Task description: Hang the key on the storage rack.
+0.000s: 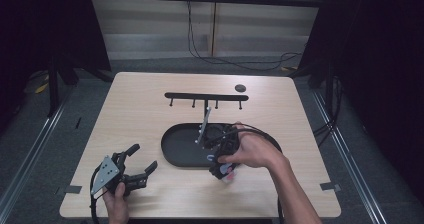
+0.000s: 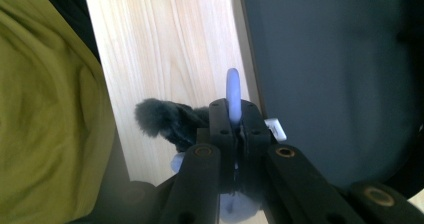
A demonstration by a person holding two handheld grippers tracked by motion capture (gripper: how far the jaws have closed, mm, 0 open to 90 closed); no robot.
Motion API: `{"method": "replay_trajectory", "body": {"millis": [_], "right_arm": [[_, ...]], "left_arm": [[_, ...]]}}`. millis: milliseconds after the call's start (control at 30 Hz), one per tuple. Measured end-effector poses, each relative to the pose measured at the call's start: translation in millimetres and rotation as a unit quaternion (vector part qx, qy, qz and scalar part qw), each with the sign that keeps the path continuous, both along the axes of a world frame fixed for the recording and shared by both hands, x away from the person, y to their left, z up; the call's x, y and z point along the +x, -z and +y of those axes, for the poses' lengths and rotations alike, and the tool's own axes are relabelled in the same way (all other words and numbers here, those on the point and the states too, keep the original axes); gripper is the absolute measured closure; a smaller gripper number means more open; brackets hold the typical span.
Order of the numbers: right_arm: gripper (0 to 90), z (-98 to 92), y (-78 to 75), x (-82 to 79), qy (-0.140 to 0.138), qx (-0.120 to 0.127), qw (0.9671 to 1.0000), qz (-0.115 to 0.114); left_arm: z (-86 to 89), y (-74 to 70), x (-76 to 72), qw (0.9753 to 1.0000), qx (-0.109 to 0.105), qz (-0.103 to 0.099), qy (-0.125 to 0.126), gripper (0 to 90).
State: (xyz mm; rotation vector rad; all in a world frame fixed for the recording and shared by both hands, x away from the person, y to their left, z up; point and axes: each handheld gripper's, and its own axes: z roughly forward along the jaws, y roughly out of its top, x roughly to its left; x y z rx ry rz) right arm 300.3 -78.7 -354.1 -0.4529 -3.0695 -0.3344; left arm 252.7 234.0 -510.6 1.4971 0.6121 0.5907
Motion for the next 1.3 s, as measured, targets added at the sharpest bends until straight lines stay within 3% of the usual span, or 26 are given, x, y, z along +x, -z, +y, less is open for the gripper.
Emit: {"method": "replay_trajectory", "body": {"millis": [700,967,1300], "right_arm": [[87.8,1.8,-34.0,17.8,0.003,0.003,1.0000,-0.007],[87.8,5.6,-41.4,28.8,-0.005,-0.011,0.9998,-0.014],[87.8,2.9,-46.4,48.2,0.007,-0.031,0.9994,-0.016]], "left_arm": [[0.0,0.0,0.0,1.0000,0.000,0.000,0.000,15.3],[0.0,0.0,0.1,1.0000,0.000,0.000,0.000,15.3],[0.1,0.0,0.1,1.0000,0.000,0.000,0.000,15.2]]}}
